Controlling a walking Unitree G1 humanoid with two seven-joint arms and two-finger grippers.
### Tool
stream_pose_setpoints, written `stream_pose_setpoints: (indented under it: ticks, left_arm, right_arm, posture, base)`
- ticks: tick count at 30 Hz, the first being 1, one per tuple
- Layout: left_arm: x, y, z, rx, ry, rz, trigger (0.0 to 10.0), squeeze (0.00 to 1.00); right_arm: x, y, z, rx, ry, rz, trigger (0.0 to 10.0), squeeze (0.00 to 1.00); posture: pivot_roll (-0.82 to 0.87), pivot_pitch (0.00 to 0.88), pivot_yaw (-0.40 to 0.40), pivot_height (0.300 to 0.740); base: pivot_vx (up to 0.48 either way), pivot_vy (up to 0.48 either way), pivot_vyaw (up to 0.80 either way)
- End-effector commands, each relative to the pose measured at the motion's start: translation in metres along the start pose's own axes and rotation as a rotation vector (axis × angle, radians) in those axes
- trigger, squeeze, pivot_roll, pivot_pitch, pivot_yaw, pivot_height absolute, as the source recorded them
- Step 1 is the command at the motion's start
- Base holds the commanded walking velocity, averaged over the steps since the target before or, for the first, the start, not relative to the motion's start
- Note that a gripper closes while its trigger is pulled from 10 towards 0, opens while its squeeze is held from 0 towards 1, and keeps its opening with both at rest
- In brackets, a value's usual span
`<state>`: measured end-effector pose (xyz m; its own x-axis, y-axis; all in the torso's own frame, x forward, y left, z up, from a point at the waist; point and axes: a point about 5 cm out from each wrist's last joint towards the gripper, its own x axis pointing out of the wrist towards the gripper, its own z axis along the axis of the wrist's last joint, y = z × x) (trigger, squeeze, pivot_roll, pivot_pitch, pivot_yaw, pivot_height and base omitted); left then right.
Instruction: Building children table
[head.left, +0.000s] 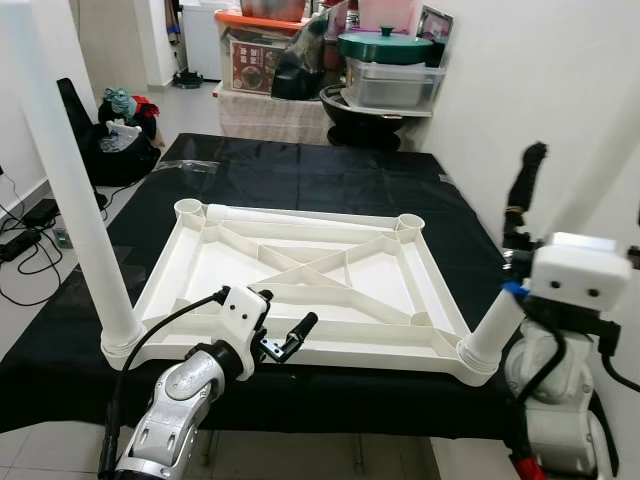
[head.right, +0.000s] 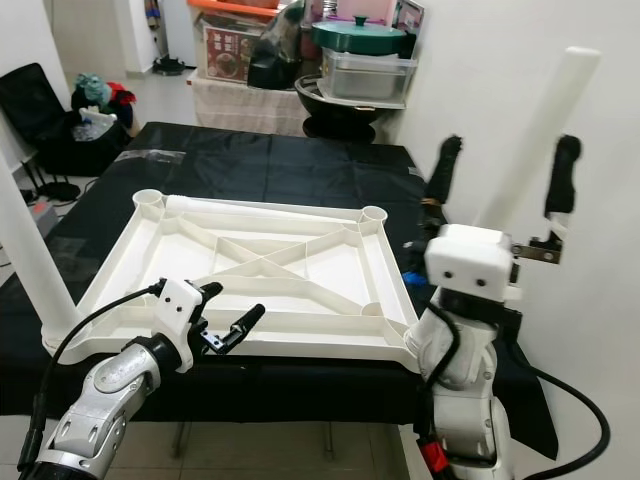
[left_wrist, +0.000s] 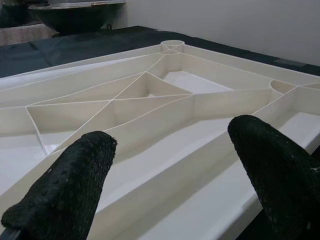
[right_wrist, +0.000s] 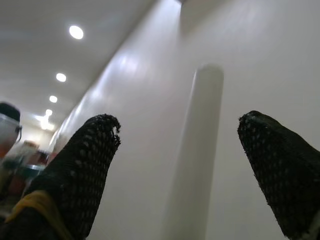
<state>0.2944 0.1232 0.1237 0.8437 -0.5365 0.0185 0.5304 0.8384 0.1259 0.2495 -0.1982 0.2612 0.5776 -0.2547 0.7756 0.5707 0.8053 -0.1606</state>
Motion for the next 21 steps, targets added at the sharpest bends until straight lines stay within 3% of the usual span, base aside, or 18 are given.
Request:
stream_pose_setpoints:
  ticks: [1, 6, 7, 13, 18, 19, 21]
  left_arm:
    - [0.002, -0.001, -0.001, 0.015, 0.007, -0.011, 10.0, 0.00]
    - [0.001, 0.000, 0.000, 0.017, 0.008, -0.009, 10.0, 0.00]
    - [0.000, 0.000, -0.001, 0.019, 0.009, -0.006, 10.0, 0.00]
    - [0.000, 0.000, -0.001, 0.019, 0.010, -0.002, 10.0, 0.00]
    - [0.000, -0.001, -0.002, 0.017, 0.011, -0.001, 10.0, 0.00]
    - [0.000, -0.001, -0.002, 0.017, 0.012, -0.003, 10.0, 0.00]
    - [-0.001, -0.002, -0.002, 0.017, 0.012, -0.003, 10.0, 0.00]
  right_arm:
    - [-0.006, 0.005, -0.029, 0.104, 0.219, 0.001, 10.0, 0.00]
    - [-0.014, 0.010, -0.048, 0.188, 0.382, -0.009, 10.0, 0.00]
    - [-0.022, 0.010, -0.065, 0.241, 0.514, -0.035, 10.0, 0.00]
    - [-0.032, 0.001, -0.092, 0.302, 0.703, -0.136, 10.0, 0.00]
    - [-0.039, 0.005, -0.099, 0.348, 0.775, -0.111, 10.0, 0.00]
    - [-0.045, 0.014, -0.101, 0.390, 0.812, -0.030, 7.8, 0.00]
    - [-0.047, 0.018, -0.101, 0.402, 0.821, 0.007, 7.8, 0.00]
  posture:
    - [0.04, 0.000, -0.101, 0.740]
    - [0.05, 0.000, -0.105, 0.740]
    - [0.05, 0.000, -0.109, 0.740]
    - [0.05, 0.000, -0.113, 0.740]
    - [0.05, 0.000, -0.113, 0.740]
    - [0.04, 0.000, -0.114, 0.740]
    - [0.04, 0.000, -0.114, 0.740]
  base:
    - [0.000, 0.000, 0.00]
    - [0.000, 0.000, 0.00]
    - [0.000, 0.000, 0.00]
    - [0.000, 0.000, 0.00]
    - [0.000, 0.000, 0.00]
    - [0.000, 0.000, 0.00]
    - [0.000, 0.000, 0.00]
